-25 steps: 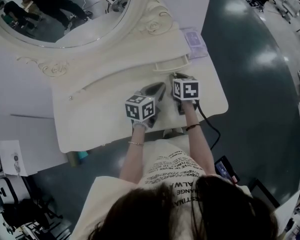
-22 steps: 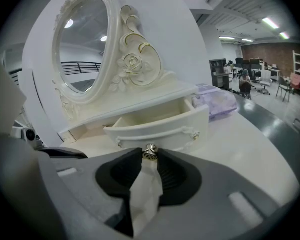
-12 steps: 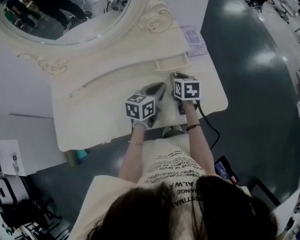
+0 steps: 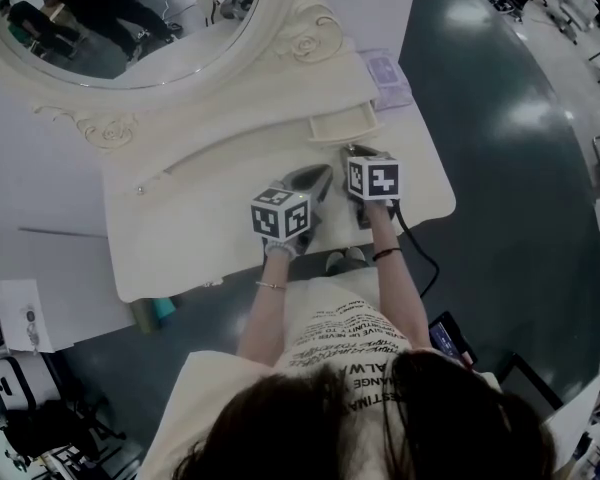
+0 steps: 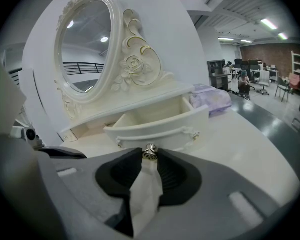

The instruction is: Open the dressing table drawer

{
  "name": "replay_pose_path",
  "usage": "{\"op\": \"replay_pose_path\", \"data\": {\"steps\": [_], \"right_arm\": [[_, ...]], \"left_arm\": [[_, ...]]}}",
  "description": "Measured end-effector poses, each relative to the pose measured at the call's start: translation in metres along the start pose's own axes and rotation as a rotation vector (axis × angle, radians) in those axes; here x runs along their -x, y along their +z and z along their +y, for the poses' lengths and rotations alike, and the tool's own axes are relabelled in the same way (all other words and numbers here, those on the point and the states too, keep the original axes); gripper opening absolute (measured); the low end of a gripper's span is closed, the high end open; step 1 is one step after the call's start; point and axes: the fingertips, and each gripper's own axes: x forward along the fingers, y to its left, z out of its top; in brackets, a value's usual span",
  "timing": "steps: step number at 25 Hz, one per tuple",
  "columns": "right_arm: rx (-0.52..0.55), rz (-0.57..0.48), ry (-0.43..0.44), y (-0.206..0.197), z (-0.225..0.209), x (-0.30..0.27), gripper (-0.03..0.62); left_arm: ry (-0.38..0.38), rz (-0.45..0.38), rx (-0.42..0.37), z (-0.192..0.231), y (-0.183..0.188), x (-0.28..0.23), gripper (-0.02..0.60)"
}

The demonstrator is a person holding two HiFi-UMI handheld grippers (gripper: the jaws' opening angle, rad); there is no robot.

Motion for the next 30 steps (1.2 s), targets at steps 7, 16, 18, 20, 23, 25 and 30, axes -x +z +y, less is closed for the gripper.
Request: {"op": "replay_pose_path", "data": {"steps": [7,16,18,20,23,25,30], "right_arm": [[0.003,-0.004,0.004,0.001,-0.001,0.001,0.104],[0.007,-0.017,0.011,0.0,0.0,0.001,0.104],[0.011,-0.025,0.008,0.001,-0.001,0.003,0.104],[0.02,-0.03,0.018,0.002,0.001,0.005,0.106],[0.045,-0.025,0.056,0.002,0.004,0.008,0.106],[0.068,-0.022,0.083,0.001,0.005,0.012,0.106],[0.128,-0.045,0.143,-0.004,0.01,0.028,0.106]], "left_arm": [[0.004,0.0,-0.001,-0.002,0.001,0.0,-0.002],[0.008,-0.003,0.0,-0.002,0.0,0.002,-0.002],[0.006,-0.001,0.0,-0.004,-0.002,0.001,-0.002],[0.004,0.001,0.002,-0.005,-0.002,0.0,-0.002],[-0.005,-0.007,0.01,-0.005,0.0,0.0,-0.002],[-0.014,-0.011,0.01,-0.008,0.002,-0.001,-0.002],[-0.026,-0.011,-0.012,-0.014,0.004,0.001,-0.002]]}}
